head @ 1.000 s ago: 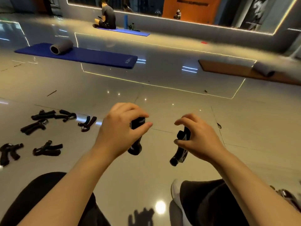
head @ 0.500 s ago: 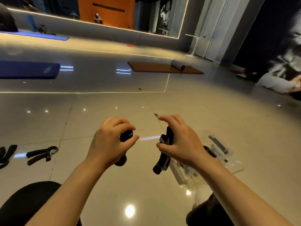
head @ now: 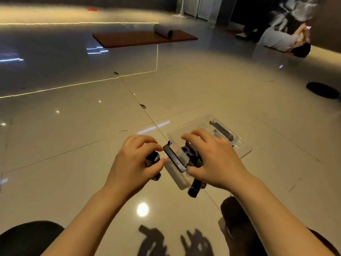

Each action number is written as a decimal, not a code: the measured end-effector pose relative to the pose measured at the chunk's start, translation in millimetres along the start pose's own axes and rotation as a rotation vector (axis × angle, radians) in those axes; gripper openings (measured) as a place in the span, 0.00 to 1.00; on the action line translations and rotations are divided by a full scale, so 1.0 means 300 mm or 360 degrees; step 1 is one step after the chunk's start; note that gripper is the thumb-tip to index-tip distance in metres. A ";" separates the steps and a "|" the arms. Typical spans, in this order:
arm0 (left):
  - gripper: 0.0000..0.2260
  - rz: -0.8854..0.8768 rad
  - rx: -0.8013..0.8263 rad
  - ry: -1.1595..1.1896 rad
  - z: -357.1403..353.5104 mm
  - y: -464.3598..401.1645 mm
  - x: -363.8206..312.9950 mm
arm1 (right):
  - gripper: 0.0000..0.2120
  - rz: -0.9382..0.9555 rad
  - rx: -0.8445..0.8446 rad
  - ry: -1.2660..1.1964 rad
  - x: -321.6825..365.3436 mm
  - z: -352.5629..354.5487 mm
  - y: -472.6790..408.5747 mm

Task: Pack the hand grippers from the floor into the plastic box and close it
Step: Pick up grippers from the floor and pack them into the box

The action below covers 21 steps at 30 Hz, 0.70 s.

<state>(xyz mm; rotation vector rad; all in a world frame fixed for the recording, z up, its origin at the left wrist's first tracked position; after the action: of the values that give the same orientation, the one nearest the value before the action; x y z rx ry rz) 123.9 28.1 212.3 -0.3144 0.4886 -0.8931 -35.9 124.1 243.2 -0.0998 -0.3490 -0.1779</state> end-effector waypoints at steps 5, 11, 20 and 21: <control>0.16 -0.0102 0.0142 -0.0084 -0.093 -0.066 0.035 | 0.28 -0.0053 -0.0211 -0.0010 -0.101 0.112 -0.114; 0.16 -0.0050 0.0085 -0.0173 -0.125 -0.107 0.039 | 0.33 0.0043 -0.0123 -0.0041 -0.172 0.152 -0.217; 0.14 -0.0071 0.0059 -0.0433 -0.224 -0.149 -0.130 | 0.30 0.0245 0.0052 0.0022 -0.396 0.245 -0.303; 0.14 -0.0071 0.0066 -0.0453 -0.242 -0.158 -0.161 | 0.28 0.0269 0.0066 0.0005 -0.427 0.255 -0.318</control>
<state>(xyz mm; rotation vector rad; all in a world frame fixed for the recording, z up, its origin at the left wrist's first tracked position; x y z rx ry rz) 28.4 34.5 185.9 -0.4087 0.2007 -0.8842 -197.7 60.5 276.4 -0.0875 -0.3391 -0.0034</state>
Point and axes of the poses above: each hand's wrist, its own y-axis away from the middle knuckle, its own z-axis out of the back of the hand, x = y × z, the point moved 4 cm from there along -y, towards the middle knuckle, and after that the axes turned 13 degrees about -y, right-handed, at the moved point
